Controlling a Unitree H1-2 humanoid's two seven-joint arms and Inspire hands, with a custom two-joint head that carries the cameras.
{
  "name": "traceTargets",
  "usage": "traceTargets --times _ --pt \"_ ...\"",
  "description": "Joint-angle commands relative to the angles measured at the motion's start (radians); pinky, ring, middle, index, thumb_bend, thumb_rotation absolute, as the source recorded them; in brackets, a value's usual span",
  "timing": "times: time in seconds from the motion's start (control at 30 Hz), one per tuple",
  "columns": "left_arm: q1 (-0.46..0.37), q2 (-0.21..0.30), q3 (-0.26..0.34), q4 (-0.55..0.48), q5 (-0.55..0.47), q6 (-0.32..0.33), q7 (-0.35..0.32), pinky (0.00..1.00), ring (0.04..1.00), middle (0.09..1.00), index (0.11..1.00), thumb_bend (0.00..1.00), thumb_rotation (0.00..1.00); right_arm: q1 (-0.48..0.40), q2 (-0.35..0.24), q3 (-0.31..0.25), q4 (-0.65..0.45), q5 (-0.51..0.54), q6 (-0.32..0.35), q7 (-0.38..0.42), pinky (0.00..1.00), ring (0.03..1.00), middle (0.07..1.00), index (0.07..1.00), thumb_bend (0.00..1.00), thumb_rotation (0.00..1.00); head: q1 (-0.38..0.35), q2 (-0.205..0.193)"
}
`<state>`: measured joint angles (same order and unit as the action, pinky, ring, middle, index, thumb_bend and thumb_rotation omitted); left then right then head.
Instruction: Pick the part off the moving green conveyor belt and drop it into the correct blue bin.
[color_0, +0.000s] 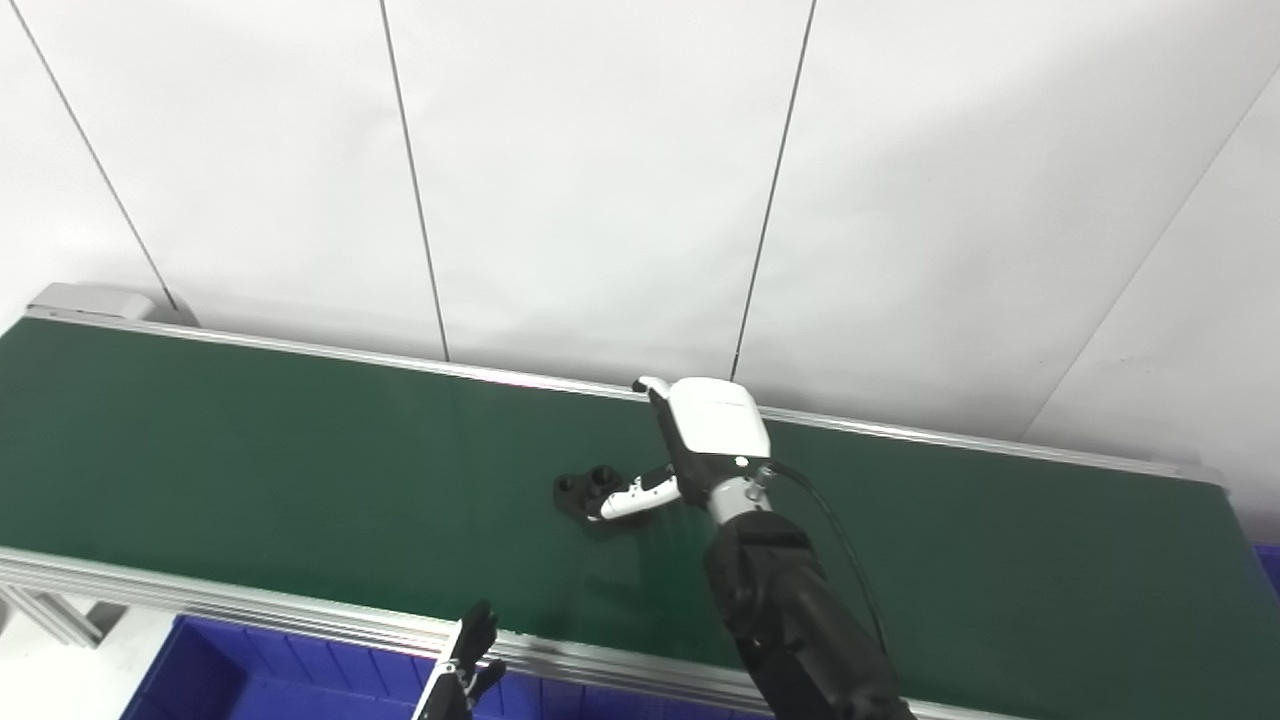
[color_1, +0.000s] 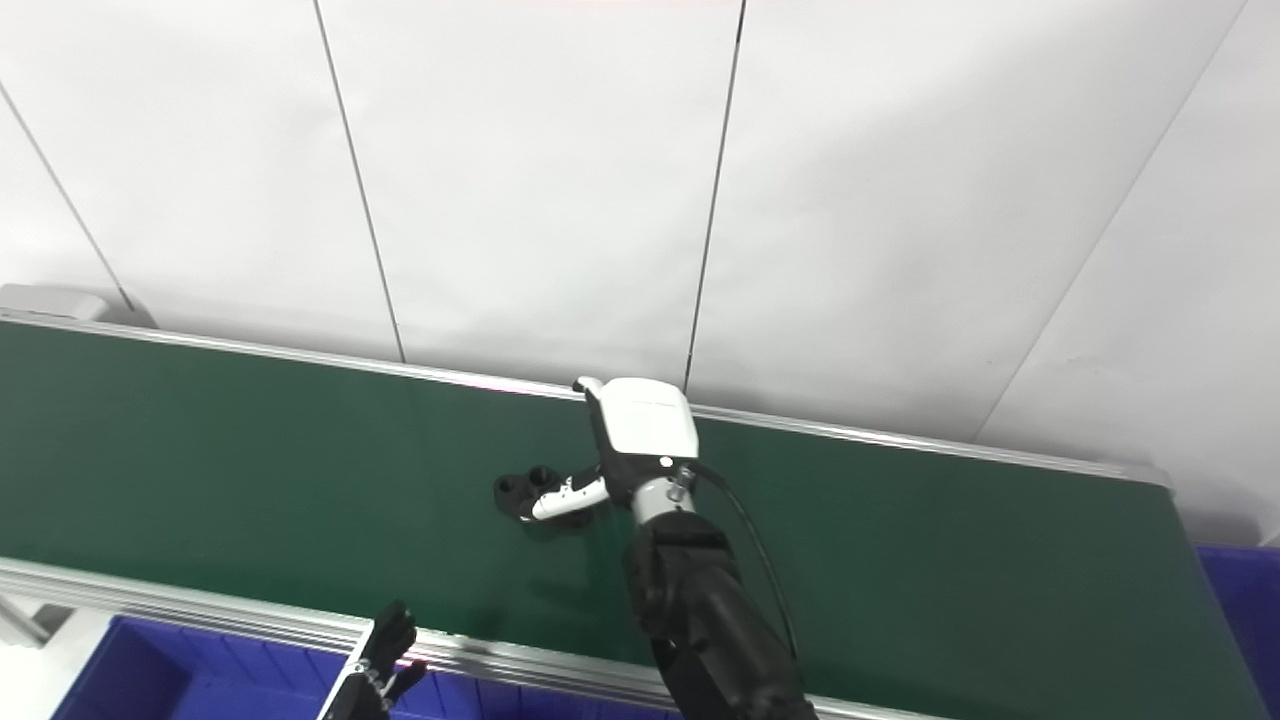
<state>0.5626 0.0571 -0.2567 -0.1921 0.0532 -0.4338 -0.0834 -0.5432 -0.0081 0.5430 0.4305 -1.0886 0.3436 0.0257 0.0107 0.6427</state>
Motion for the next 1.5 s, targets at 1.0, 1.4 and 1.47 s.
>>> traceTargets --times 1.0,1.4,1.47 --pt "0.05 0.01 -0.02 -0.097 0.037 -0.036 0.029 0.9 0.975 1.0 1.0 0.91 0.85 0.018 0.002 0.074 0.183 0.05 0.117 -0.078 0.15 0.237 0.47 0.482 0.53 0.0 0.022 0.044" --pt "0.043 0.011 -0.024 -0.092 0.025 -0.036 0.025 0.91 0.977 1.0 1.0 0.89 0.82 0.046 -0.04 0.062 0.071 0.06 0.122 -0.019 0.19 0.271 0.415 0.511 0.53 0.0 0.006 0.055" --pt "0.039 0.014 -0.025 -0.092 0.018 -0.036 0.021 0.92 0.982 1.0 1.0 0.89 0.81 0.055 -0.049 0.056 0.026 0.057 0.123 -0.01 0.15 0.23 0.455 0.491 0.53 0.0 -0.005 0.062"
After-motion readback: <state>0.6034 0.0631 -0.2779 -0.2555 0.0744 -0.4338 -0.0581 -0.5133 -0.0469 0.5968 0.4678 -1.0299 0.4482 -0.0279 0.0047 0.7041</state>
